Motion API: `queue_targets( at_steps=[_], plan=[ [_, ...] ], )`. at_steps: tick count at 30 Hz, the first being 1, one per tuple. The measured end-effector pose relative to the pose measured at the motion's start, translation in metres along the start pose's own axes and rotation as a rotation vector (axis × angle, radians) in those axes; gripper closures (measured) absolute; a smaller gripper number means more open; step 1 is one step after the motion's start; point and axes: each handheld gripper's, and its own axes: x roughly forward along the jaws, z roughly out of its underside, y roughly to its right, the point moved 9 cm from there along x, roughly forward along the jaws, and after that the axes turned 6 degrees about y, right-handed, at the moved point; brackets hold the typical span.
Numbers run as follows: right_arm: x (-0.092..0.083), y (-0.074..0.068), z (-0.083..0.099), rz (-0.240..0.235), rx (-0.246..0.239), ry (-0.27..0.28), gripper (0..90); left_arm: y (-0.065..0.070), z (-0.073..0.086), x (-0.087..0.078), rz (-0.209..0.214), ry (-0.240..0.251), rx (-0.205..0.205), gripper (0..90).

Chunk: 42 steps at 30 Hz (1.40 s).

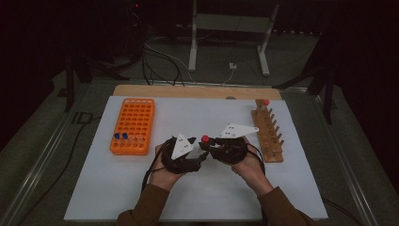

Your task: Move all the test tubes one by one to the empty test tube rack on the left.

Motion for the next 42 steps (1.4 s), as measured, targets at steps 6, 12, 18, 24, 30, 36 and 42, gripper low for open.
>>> queue_targets(
  at_steps=[6,12,18,24,30,36,42],
  plan=[
    [0.001,-0.004,0.000,-0.020,-0.009,0.001,74.2,0.000,0.005,-0.001,0.025,-0.023,0.004,64.0],
    [0.001,-0.005,0.000,-0.025,-0.007,0.003,72.4,0.002,0.006,-0.003,0.045,-0.018,0.008,74.4],
    [-0.005,-0.004,-0.002,-0.046,0.000,0.034,47.9,-0.006,0.009,-0.005,0.020,-0.023,-0.007,74.7],
    [-0.015,0.007,0.001,0.015,0.024,0.059,24.1,-0.021,0.013,-0.018,-0.018,-0.005,-0.051,74.7],
    [-0.023,0.022,0.012,0.108,0.022,0.043,12.5,-0.037,0.015,-0.035,-0.052,0.018,-0.087,74.7],
    [-0.033,0.034,0.024,0.168,0.036,0.044,2.4,-0.054,0.016,-0.055,-0.091,0.044,-0.115,74.8],
    [-0.048,0.046,0.033,0.207,0.064,0.064,0.1,-0.070,0.017,-0.076,-0.132,0.080,-0.146,74.8]
  ],
)
